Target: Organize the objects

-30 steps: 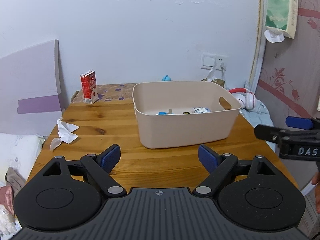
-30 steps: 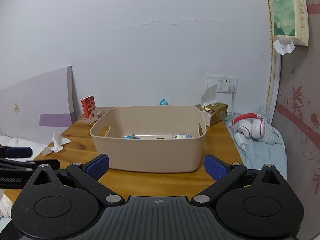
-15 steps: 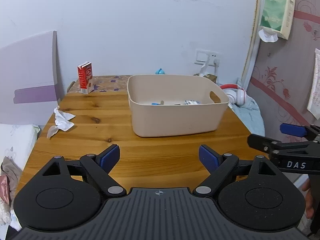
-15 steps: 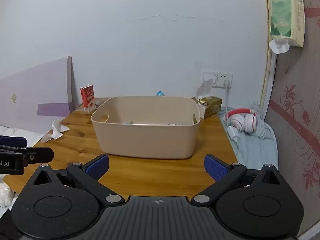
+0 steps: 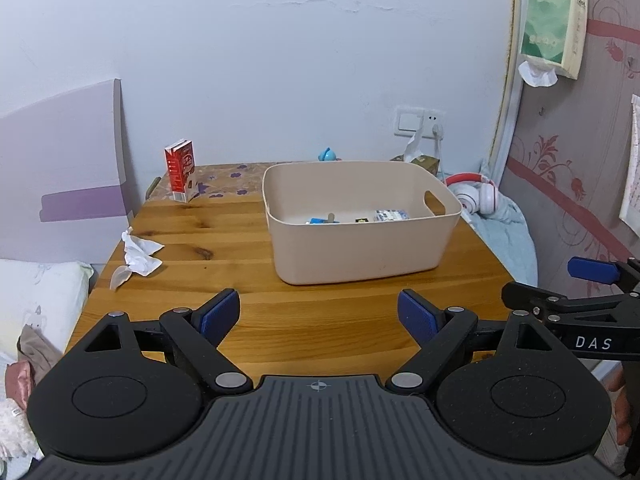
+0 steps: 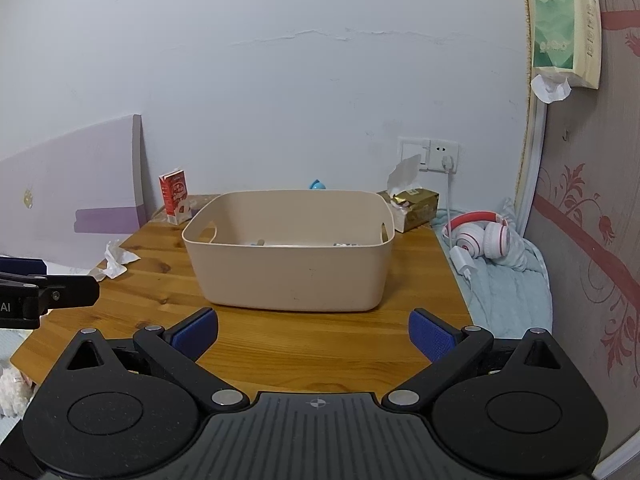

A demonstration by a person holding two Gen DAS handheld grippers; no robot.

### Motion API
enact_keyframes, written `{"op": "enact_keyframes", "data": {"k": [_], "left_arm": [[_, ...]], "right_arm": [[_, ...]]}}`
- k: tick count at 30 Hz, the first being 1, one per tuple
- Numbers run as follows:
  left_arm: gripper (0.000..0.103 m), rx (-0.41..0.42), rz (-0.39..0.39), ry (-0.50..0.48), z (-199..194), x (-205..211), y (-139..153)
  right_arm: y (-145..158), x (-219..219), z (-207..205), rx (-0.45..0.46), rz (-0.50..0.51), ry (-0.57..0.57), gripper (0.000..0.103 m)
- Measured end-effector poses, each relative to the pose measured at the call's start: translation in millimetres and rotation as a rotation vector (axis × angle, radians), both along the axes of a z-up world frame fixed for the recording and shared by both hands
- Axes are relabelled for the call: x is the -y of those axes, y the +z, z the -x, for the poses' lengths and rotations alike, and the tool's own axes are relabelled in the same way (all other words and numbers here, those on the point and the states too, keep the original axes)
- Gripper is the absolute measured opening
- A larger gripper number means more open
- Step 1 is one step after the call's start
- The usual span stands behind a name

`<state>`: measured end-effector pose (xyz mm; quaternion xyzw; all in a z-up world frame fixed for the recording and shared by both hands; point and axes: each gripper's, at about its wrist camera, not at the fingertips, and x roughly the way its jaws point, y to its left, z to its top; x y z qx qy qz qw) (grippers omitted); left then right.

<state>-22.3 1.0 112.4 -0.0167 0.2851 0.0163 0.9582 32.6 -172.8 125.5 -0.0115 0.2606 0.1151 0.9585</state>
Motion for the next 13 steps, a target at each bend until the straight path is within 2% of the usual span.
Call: {"op": "enact_keyframes", "data": {"k": [13], "left_arm": [[0.088, -0.006, -0.011, -0.002, -8.1, -2.8, -1.7]], "right_arm": [[-5.5, 2.8, -8.1, -0.030, 0.003, -0.015, 0.103]]}}
